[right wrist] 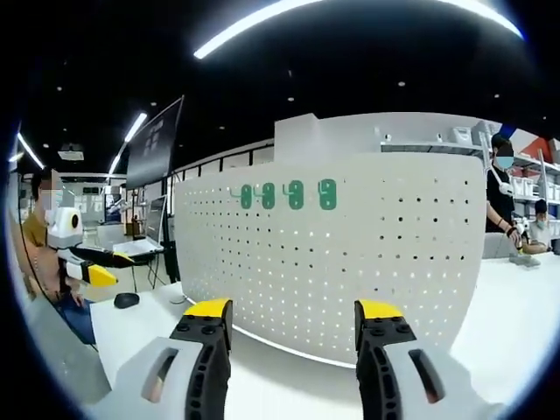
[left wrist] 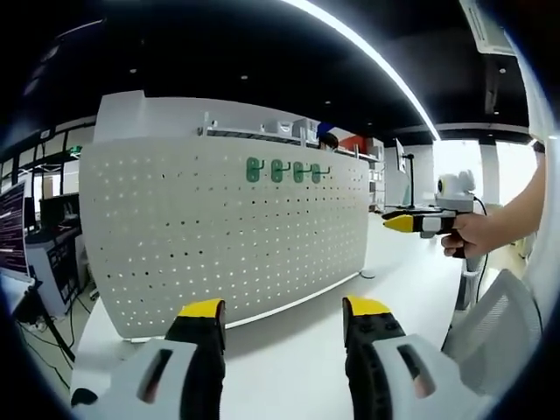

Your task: Insert the hook assembly into the mounting plate slot until the hook locks in place.

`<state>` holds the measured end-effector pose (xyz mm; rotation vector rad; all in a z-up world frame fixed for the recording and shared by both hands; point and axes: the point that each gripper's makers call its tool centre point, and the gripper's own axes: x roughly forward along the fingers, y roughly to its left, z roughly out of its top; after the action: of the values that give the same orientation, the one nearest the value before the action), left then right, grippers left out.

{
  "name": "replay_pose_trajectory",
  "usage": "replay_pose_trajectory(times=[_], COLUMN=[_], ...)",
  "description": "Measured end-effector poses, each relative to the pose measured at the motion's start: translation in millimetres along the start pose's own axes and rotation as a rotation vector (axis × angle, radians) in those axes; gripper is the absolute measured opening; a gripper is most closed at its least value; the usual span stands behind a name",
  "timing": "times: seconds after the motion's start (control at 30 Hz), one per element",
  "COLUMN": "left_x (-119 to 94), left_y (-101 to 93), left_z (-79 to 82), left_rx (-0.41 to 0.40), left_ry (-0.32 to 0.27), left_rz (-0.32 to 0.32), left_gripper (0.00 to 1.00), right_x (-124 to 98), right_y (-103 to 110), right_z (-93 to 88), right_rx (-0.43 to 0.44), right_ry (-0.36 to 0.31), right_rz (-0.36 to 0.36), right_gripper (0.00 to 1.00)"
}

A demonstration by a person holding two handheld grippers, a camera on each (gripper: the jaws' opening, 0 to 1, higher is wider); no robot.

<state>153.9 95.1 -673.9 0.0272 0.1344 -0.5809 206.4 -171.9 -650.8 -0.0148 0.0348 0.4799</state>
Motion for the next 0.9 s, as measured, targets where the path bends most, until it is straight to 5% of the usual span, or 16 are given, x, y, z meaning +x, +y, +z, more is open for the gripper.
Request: replay_pose_trajectory(times=[0.9], left_x=[-22.2], left_y=[6.2], left_z=[-9.5], left_rx=[0.004], left_ry=[0.019], left_rz=[0.017], left_gripper=[0.61], right_x=[-51.3], right_y=[4.1], right_z=[-29.0], right_rx=[0.010], right_ry=[0.058], right_rz=[-0.002], right_gripper=[0.56])
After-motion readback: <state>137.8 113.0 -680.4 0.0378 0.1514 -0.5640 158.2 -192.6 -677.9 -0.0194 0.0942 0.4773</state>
